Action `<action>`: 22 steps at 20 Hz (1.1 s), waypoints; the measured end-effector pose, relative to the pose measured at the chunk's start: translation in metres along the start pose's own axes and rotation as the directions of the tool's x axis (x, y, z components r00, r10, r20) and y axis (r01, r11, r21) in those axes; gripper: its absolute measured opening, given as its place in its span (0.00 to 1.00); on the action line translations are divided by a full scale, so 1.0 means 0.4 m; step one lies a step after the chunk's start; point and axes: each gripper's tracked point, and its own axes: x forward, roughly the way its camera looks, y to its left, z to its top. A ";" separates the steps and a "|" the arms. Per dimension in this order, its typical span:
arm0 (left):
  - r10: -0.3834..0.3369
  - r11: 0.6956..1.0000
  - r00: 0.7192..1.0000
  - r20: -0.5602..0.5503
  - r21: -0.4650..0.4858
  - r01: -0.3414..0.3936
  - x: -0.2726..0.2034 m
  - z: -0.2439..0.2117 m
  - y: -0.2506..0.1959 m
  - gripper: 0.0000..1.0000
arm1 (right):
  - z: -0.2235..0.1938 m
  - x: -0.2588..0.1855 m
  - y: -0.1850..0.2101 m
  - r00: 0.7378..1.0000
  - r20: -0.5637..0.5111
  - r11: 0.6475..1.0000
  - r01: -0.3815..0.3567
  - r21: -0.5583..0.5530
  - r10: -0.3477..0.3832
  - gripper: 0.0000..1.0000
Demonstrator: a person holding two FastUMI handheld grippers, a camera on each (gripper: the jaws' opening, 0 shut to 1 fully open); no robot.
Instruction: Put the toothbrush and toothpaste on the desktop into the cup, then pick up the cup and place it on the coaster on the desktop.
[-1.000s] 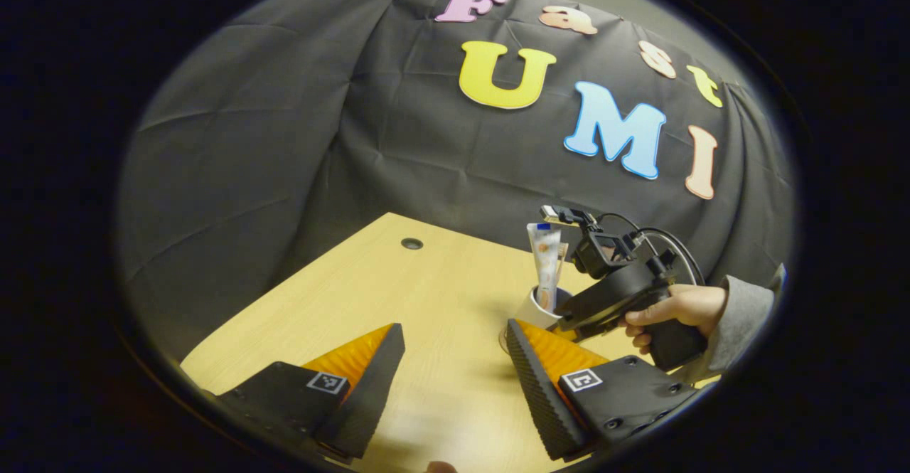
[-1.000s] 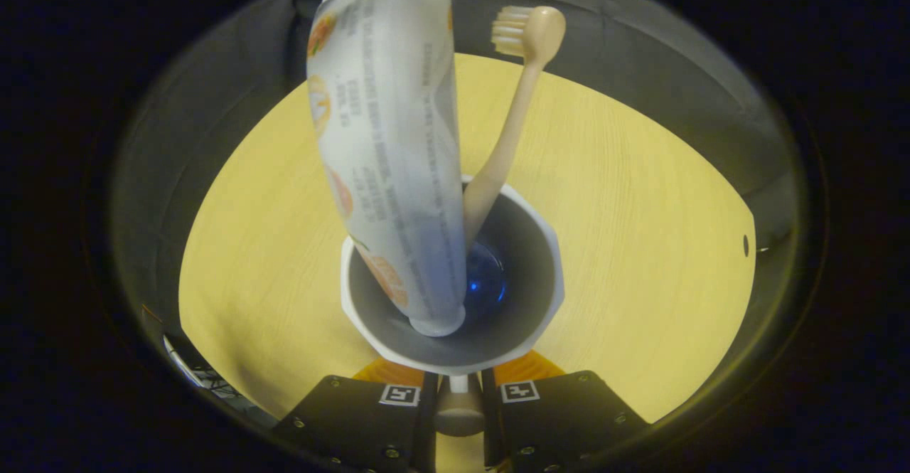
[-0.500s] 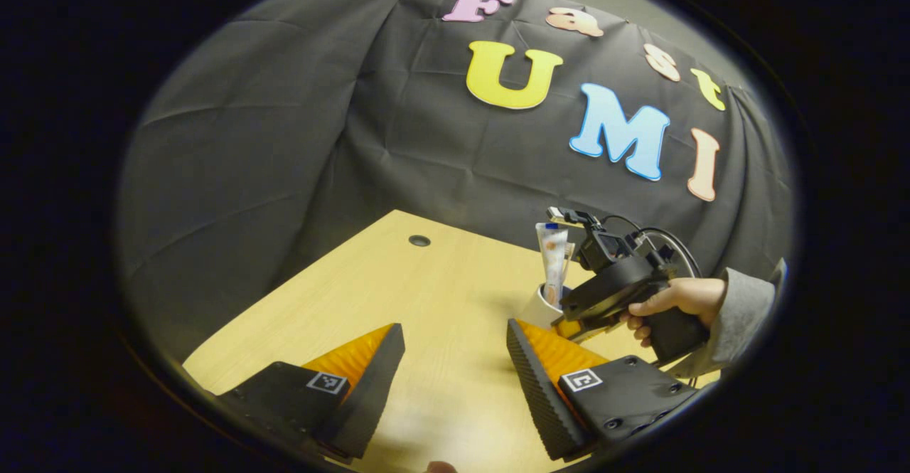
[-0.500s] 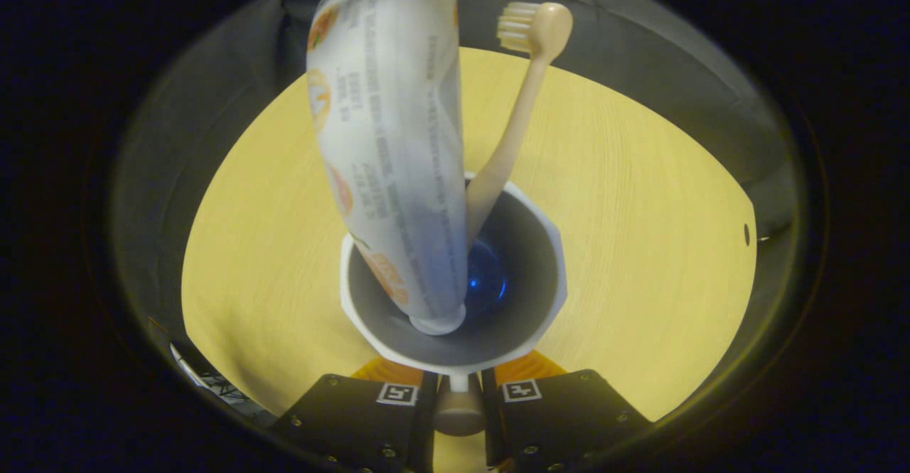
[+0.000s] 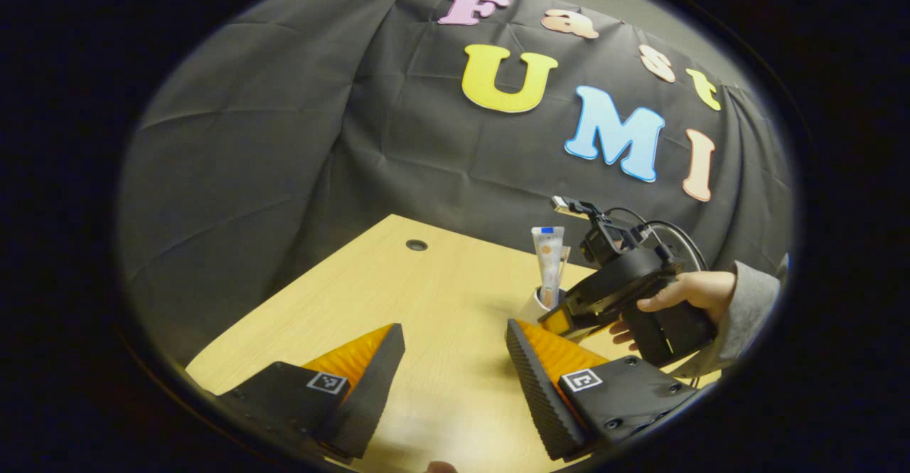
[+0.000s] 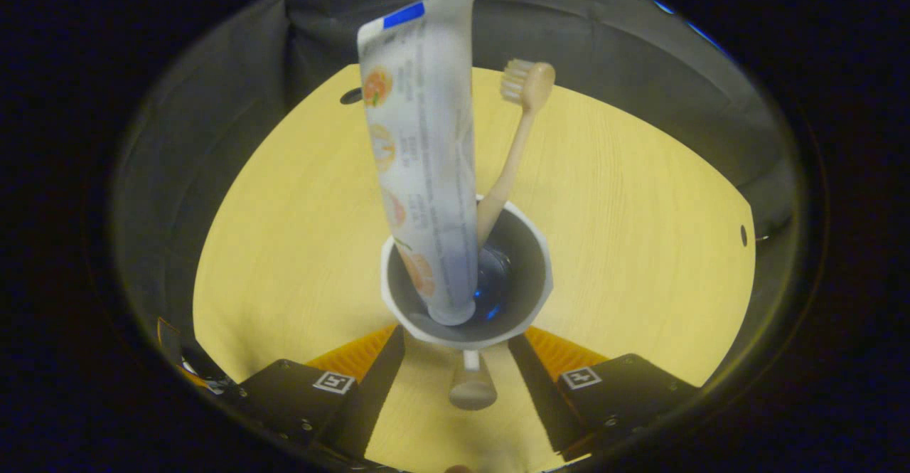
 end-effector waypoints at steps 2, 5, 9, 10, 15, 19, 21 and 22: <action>-0.017 1.000 1.000 0.006 0.011 0.017 0.007 0.009 -0.024 0.94 | 0.012 -0.035 -0.003 0.999 0.051 1.000 -0.003 0.005 0.003 0.92; -0.049 0.998 0.999 0.021 0.036 0.048 0.025 0.040 -0.067 0.94 | 0.017 -0.115 -0.009 0.988 0.152 0.999 -0.019 0.027 0.015 0.92; -0.095 0.992 0.994 0.046 0.082 0.091 0.059 0.094 -0.146 0.94 | 0.005 -0.245 -0.060 0.949 0.314 0.999 -0.006 0.048 -0.010 0.91; -0.108 0.990 0.993 0.053 0.092 0.103 0.064 0.109 -0.167 0.94 | 0.001 -0.283 -0.085 0.930 0.365 0.998 0.010 0.061 -0.032 0.91; -0.168 0.978 0.981 0.097 0.138 0.154 0.062 0.176 -0.318 0.94 | -0.032 -0.490 -0.233 0.757 0.624 0.980 0.127 0.150 -0.194 0.92; -0.235 0.960 0.962 0.136 0.186 0.208 0.035 0.209 -0.476 0.93 | -0.080 -0.647 -0.326 0.587 0.755 0.956 0.213 0.203 -0.291 0.91; -0.258 0.953 0.954 0.150 0.202 0.226 0.013 0.215 -0.548 0.93 | -0.102 -0.705 -0.363 0.508 0.801 0.945 0.245 0.217 -0.316 0.91; -0.266 0.951 0.951 0.158 0.206 0.231 0.001 0.219 -0.581 0.93 | -0.111 -0.733 -0.378 0.474 0.818 0.940 0.260 0.222 -0.325 0.90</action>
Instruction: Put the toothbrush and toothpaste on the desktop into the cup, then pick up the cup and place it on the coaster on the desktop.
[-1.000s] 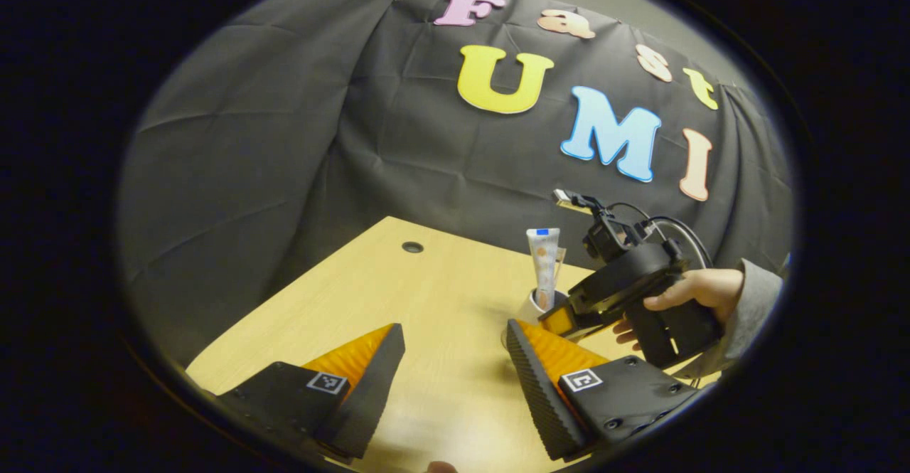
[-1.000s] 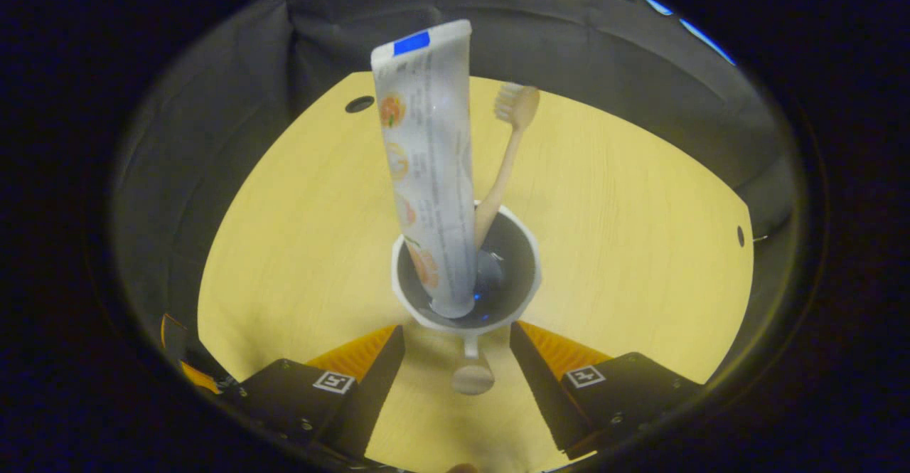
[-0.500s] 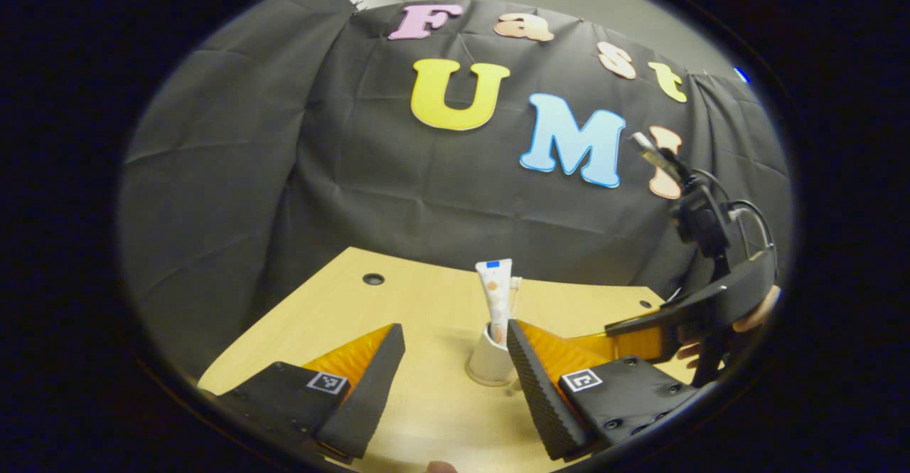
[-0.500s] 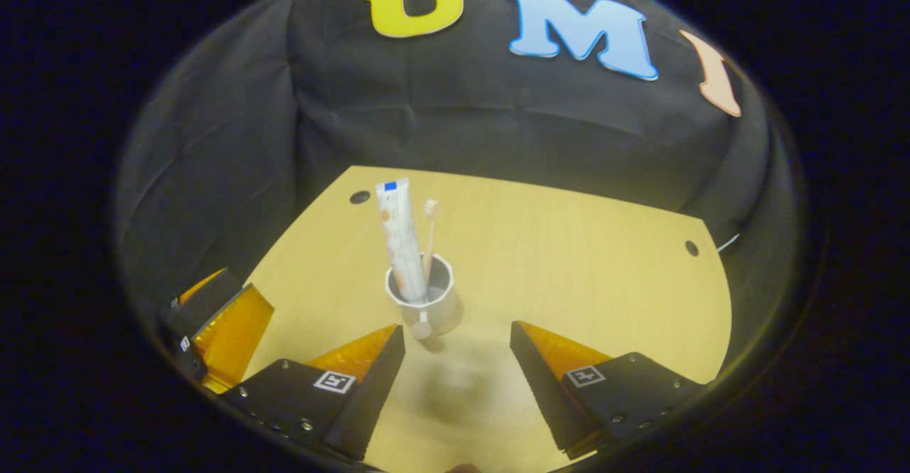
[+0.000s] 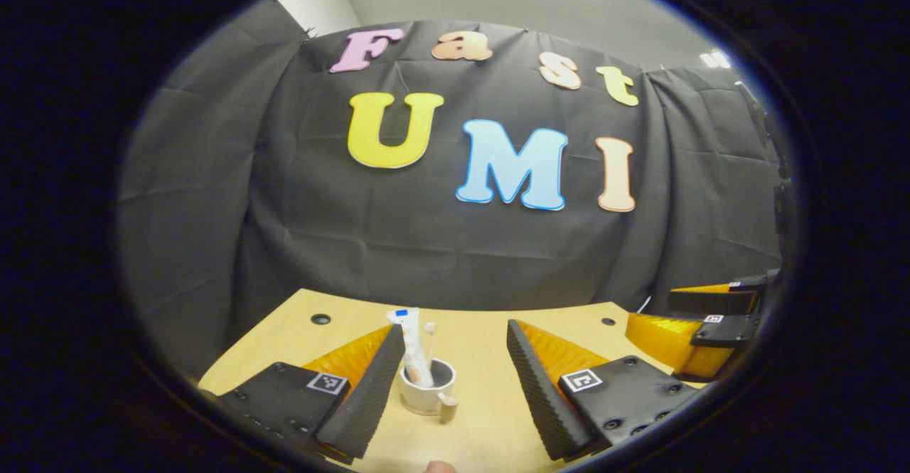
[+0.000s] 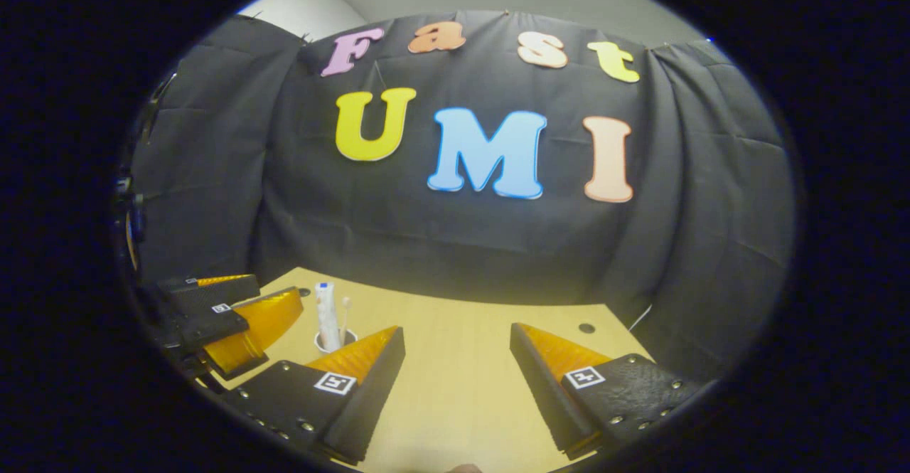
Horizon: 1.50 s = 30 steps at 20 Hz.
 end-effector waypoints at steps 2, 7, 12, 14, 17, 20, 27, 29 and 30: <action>-0.006 1.000 1.000 0.028 0.014 0.006 -0.005 0.021 -0.058 0.93 | 0.020 -0.031 -0.026 0.997 0.074 1.000 0.024 -0.009 -0.023 0.86; 0.032 1.000 0.995 0.090 -0.003 -0.031 -0.034 0.041 -0.137 0.93 | 0.016 -0.071 -0.086 0.981 0.192 1.000 0.013 -0.010 -0.011 0.89; 0.072 0.997 0.988 0.134 -0.015 -0.071 -0.051 0.066 -0.149 0.93 | 0.027 -0.088 -0.100 0.972 0.231 0.999 -0.033 0.009 0.030 0.90; 0.077 0.997 0.988 0.138 -0.007 -0.076 -0.055 0.071 -0.148 0.93 | 0.038 -0.103 -0.099 0.966 0.256 1.000 -0.025 0.009 0.022 0.86; 0.073 0.997 0.988 0.136 0.005 -0.074 -0.061 0.077 -0.153 0.93 | 0.049 -0.104 -0.099 0.964 0.265 1.000 -0.016 0.004 0.015 0.89; 0.082 0.997 0.988 0.133 0.004 -0.083 -0.071 0.076 -0.149 0.93 | 0.041 -0.095 -0.094 0.968 0.249 1.000 -0.024 0.004 0.022 0.90; 0.080 0.997 0.987 0.142 0.007 -0.082 -0.092 0.090 -0.145 0.93 | 0.036 -0.091 -0.092 0.970 0.242 1.000 -0.025 0.011 0.022 0.89; 0.087 0.996 0.987 0.137 0.008 -0.088 -0.093 0.084 -0.137 0.93 | 0.032 -0.087 -0.087 0.971 0.236 1.000 -0.026 0.008 0.023 0.89; 0.087 0.996 0.987 0.133 0.008 -0.089 -0.090 0.082 -0.135 0.93 | 0.029 -0.083 -0.086 0.972 0.233 1.000 -0.026 0.007 0.024 0.90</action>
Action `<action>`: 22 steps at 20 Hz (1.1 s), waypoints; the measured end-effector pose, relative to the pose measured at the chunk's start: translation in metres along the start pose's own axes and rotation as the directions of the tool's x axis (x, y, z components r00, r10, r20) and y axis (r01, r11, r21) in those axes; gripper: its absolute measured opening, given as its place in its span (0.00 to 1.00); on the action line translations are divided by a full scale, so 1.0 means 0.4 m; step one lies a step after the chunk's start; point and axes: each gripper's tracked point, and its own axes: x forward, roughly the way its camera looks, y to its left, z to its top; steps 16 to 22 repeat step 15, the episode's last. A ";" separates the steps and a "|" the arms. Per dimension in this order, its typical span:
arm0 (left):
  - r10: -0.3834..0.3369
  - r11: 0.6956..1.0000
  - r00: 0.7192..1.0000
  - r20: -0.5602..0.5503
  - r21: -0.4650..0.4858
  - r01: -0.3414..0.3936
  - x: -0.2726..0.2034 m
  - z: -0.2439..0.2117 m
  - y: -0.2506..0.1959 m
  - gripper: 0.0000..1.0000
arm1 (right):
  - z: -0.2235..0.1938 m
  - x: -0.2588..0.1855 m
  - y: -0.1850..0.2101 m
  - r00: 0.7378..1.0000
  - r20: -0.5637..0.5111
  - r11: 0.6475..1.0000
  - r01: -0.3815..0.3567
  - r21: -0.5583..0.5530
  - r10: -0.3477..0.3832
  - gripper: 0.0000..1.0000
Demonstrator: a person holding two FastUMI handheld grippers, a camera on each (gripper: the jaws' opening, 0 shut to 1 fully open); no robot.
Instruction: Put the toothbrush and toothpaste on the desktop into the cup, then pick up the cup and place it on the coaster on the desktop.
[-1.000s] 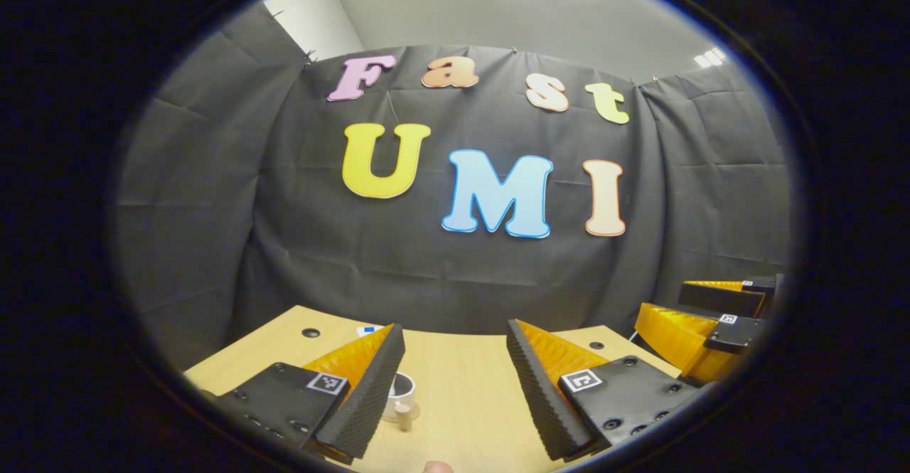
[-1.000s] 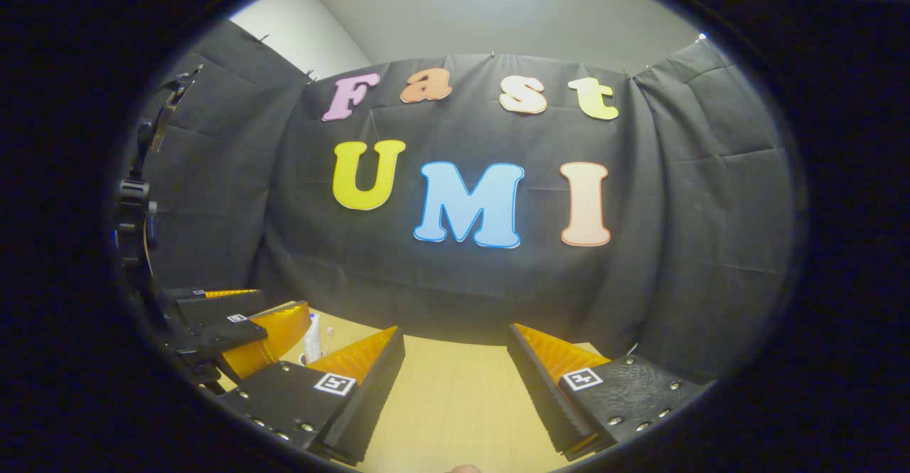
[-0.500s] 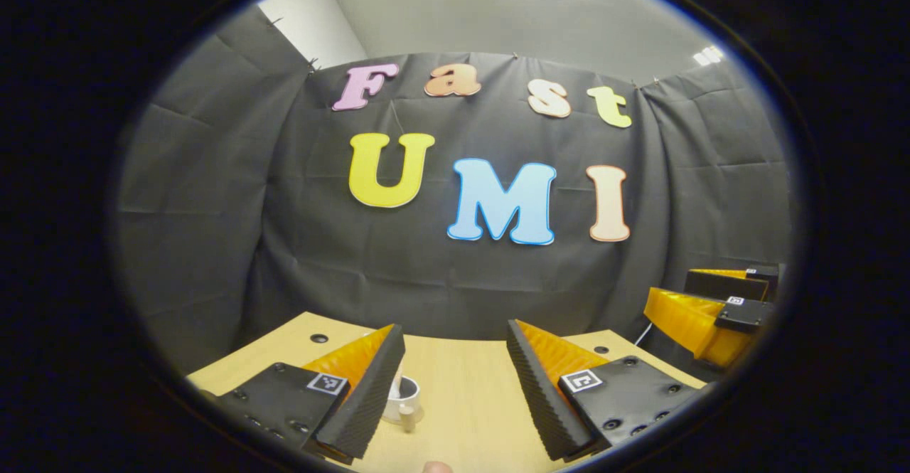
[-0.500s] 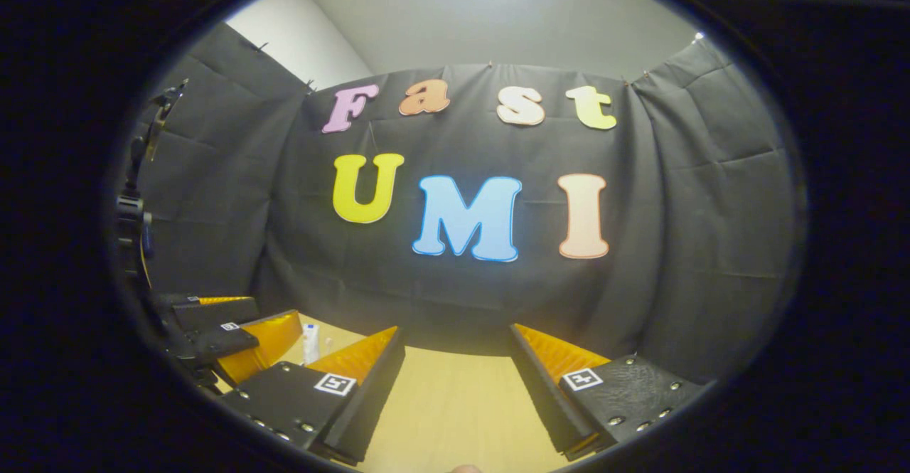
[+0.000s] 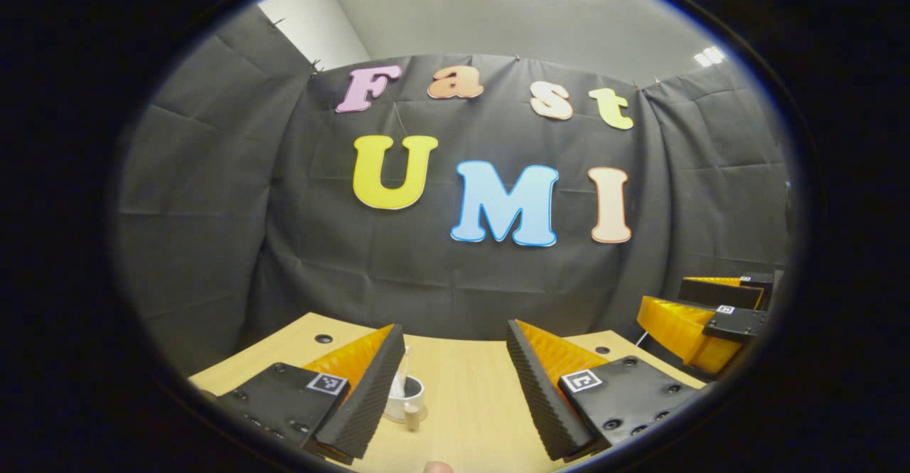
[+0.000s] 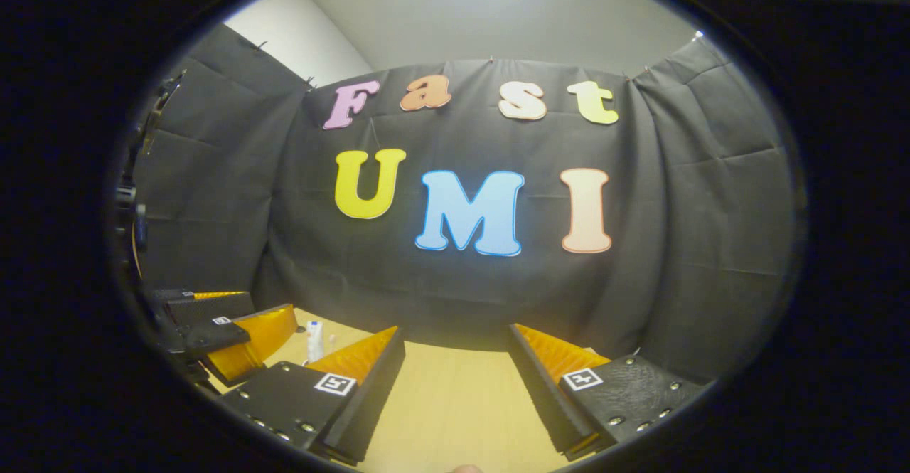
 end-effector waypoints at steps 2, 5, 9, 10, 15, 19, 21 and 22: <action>0.002 1.000 1.000 -0.001 -0.003 -0.002 -0.001 0.000 0.006 0.93 | -0.008 0.003 0.006 1.000 -0.009 1.000 -0.005 0.001 0.005 0.89; 0.005 1.000 1.000 0.005 -0.005 -0.005 0.000 0.005 0.013 0.93 | -0.011 0.002 0.010 1.000 -0.011 1.000 -0.004 -0.005 0.004 0.90; 0.003 1.000 1.000 0.010 -0.002 -0.003 0.004 0.009 0.012 0.93 | -0.011 -0.004 0.016 1.000 -0.006 1.000 0.001 -0.004 -0.001 0.90; 0.002 1.000 1.000 0.011 -0.003 -0.002 0.002 0.010 0.013 0.93 | -0.008 -0.003 0.016 1.000 -0.006 1.000 0.001 -0.003 -0.001 0.89; -0.003 1.000 1.000 0.012 -0.002 0.003 0.000 0.013 0.010 0.93 | -0.012 -0.004 0.017 1.000 -0.007 1.000 0.010 -0.002 -0.010 0.90; -0.003 1.000 1.000 0.012 -0.002 0.003 0.000 0.013 0.010 0.93 | -0.012 -0.004 0.017 1.000 -0.007 1.000 0.010 -0.002 -0.010 0.90; -0.003 1.000 1.000 0.012 -0.002 0.003 0.000 0.013 0.010 0.93 | -0.012 -0.004 0.017 1.000 -0.007 1.000 0.010 -0.002 -0.010 0.90; -0.003 1.000 1.000 0.012 -0.002 0.003 0.000 0.013 0.010 0.93 | -0.012 -0.004 0.017 1.000 -0.007 1.000 0.010 -0.002 -0.010 0.90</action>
